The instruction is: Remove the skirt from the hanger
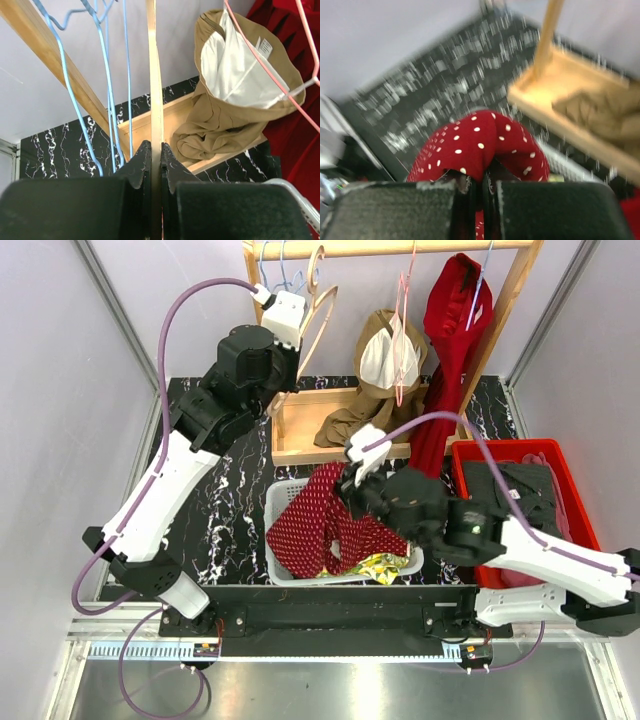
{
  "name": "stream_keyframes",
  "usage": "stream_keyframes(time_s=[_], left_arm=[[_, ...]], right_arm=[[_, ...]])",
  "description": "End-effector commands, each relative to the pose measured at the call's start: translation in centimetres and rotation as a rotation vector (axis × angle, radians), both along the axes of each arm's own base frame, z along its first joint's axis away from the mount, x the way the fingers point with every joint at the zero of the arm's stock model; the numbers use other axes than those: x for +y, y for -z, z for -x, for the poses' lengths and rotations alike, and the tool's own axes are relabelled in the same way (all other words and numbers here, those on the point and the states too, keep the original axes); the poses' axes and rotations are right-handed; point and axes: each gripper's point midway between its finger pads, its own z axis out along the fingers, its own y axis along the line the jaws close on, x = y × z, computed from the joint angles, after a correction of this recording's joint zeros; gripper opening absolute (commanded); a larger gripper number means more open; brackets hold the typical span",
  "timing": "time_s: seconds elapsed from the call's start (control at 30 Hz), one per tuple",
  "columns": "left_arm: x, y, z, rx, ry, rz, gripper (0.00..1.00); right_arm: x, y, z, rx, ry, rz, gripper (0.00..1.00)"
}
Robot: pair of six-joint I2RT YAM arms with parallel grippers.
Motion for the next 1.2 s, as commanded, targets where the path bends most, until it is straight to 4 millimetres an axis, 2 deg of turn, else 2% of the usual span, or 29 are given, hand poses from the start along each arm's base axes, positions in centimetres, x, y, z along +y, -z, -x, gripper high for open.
stream_keyframes(time_s=[0.0,0.03,0.1,0.13,0.2,0.23,0.27,0.33,0.37,0.47,0.53,0.57,0.7,0.93,1.07,1.17], left_arm=[[0.9,-2.9,-0.5,-0.065,-0.063,0.076,0.0],[0.9,-2.9,-0.6,-0.065,-0.067,0.077,0.0],[0.8,-3.2,-0.7,-0.07,-0.07,0.081,0.0],[0.9,-3.2,-0.8,-0.07,-0.077,0.08,0.0],[1.1,-3.1,-1.1,-0.071,-0.094,0.077,0.0],[1.2,-3.2,-1.2,-0.066,-0.11,0.104,0.0],[1.2,-3.3,-1.3,-0.069,-0.116,0.107,0.0],[1.4,-3.5,-1.7,-0.074,-0.125,0.121,0.0],[1.4,-3.9,-1.8,-0.083,-0.124,0.129,0.0],[1.1,-4.1,-2.5,-0.088,-0.125,0.138,0.0],[1.1,-4.6,-2.9,-0.096,-0.128,0.152,0.0],[1.0,-4.3,-3.4,-0.091,-0.133,0.148,0.0],[0.8,-3.7,-4.2,-0.078,-0.137,0.154,0.0],[0.0,-1.5,-5.0,-0.031,-0.124,0.124,0.0],[0.0,-0.5,-5.0,-0.011,-0.123,0.103,0.0],[0.3,0.3,-4.8,0.003,-0.13,0.08,0.0]], right_arm=[[-2.8,5.2,-1.3,0.133,0.145,-0.042,0.0],[-3.2,8.2,-1.3,0.168,0.159,0.0,0.0],[-4.3,10.4,-1.5,0.226,0.2,-0.015,0.0],[-4.9,13.1,-1.5,0.259,0.223,0.026,0.0],[-5.8,15.5,-2.0,0.337,0.281,0.017,0.0],[-6.4,18.0,-1.9,0.381,0.304,0.052,0.0],[-6.6,19.2,-1.8,0.416,0.315,0.059,0.0],[-6.6,22.6,-1.2,0.515,0.33,0.079,0.0],[-6.3,23.6,-0.8,0.556,0.329,0.075,0.0],[-5.6,28.2,0.2,0.673,0.329,0.176,0.0],[-5.2,29.9,0.9,0.731,0.32,0.225,0.0],[-5.0,31.4,1.4,0.773,0.316,0.266,0.0],[-4.7,33.5,2.4,0.847,0.311,0.304,0.0],[-5.5,34.0,3.2,0.874,0.318,0.298,0.0],[-6.3,34.7,3.9,0.906,0.331,0.329,0.0],[-7.8,35.7,4.5,0.925,0.357,0.403,0.0]])
